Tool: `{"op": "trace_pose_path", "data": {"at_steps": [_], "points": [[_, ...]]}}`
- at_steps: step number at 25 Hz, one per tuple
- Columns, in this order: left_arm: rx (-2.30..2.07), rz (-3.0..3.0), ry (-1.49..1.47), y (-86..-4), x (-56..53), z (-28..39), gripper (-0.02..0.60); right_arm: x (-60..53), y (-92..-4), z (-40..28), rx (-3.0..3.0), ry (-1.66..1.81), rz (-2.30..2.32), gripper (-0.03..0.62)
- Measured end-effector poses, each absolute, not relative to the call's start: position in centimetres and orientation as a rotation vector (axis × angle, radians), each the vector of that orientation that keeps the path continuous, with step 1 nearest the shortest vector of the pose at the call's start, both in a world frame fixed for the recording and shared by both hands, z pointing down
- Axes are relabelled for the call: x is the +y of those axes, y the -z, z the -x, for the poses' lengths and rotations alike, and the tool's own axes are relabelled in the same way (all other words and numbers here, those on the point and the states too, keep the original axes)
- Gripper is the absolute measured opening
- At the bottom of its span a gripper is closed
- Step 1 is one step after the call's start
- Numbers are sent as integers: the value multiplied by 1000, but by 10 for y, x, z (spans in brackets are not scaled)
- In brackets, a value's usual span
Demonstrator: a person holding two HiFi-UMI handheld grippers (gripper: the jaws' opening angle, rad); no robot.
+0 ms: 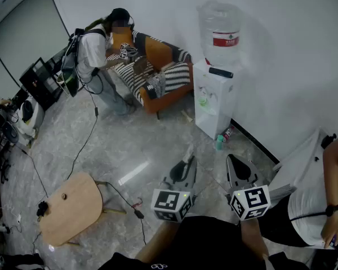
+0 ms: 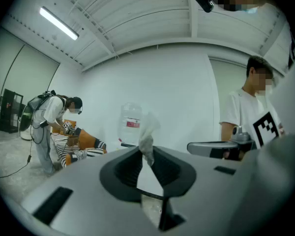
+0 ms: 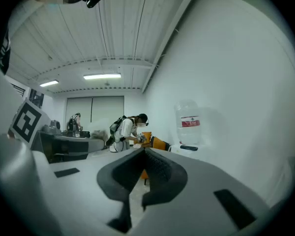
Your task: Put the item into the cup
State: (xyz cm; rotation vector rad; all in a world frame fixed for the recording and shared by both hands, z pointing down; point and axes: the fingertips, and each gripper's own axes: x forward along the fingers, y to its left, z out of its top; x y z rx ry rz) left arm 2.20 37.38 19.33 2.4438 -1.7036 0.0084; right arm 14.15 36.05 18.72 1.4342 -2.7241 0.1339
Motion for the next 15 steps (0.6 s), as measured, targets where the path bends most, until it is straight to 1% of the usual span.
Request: {"op": "trace_pose_path", "data": {"at_steps": [4,15], "points": [[-1689,-2458,42,-190,374,-31,54,362,-188,-148,-2767,-202,-1409,9],[-1697,-2460,18,-197,372,-45,54,356,-196,-169,-2761,-227,-1461,10]]}}
